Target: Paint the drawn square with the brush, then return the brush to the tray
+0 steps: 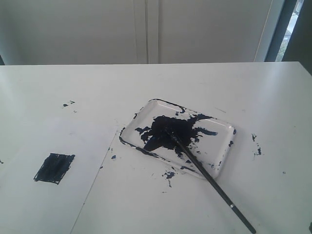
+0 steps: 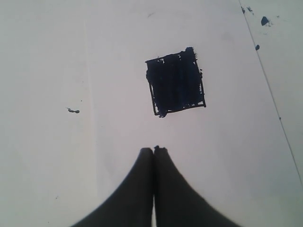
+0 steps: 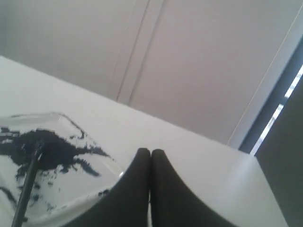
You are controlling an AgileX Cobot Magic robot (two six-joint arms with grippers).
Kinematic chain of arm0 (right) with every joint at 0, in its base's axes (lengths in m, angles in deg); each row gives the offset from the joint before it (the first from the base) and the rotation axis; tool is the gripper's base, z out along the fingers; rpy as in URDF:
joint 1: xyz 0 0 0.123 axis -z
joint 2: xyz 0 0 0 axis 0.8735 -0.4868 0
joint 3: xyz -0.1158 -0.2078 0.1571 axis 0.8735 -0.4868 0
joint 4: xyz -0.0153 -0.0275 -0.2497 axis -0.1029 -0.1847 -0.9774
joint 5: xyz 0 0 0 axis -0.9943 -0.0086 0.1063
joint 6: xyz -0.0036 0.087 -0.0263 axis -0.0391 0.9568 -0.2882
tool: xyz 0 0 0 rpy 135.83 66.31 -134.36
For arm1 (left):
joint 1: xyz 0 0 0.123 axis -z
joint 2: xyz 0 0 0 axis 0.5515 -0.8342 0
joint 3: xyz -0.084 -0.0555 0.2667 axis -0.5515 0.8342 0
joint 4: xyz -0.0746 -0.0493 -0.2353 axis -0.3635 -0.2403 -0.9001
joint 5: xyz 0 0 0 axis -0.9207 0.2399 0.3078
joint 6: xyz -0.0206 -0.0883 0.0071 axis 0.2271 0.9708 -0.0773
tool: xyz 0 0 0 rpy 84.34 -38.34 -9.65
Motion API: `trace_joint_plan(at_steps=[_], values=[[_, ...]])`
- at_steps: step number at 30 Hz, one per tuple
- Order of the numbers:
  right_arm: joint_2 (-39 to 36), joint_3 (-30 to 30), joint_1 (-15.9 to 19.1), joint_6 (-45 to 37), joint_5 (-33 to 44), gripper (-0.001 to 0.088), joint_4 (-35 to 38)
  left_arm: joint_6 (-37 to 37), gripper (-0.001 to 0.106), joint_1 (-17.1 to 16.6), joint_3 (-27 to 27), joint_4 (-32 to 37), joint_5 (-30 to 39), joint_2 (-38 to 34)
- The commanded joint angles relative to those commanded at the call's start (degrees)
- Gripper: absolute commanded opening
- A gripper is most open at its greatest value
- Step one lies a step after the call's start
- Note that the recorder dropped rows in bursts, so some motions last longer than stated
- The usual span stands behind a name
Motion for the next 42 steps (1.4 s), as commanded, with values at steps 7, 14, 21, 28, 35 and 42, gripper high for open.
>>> trace_joint_plan(at_steps=[7,14,21,28,35,42], values=[[0.0,0.0,0.0,-6.4,0.3,0.0,0.0,0.0,0.0,0.0,0.0,0.0,0.0,0.0],[0.1,0.0,0.0,-5.1,8.4,0.0,3.5,0.0,0.0,0.0,0.0,0.0,0.0,0.0],[0.1,0.0,0.0,-2.7,15.2,0.0,4.0,0.0,0.0,0.0,0.0,0.0,0.0,0.0],[0.1,0.0,0.0,3.9,12.7,0.0,5.4,0.0,0.0,0.0,0.0,0.0,0.0,0.0],[0.1,0.0,0.0,3.8,12.7,0.0,5.4,0.0,0.0,0.0,0.0,0.0,0.0,0.0],[0.1,0.0,0.0,3.8,12.7,0.0,5.4,0.0,0.0,0.0,0.0,0.0,0.0,0.0]])
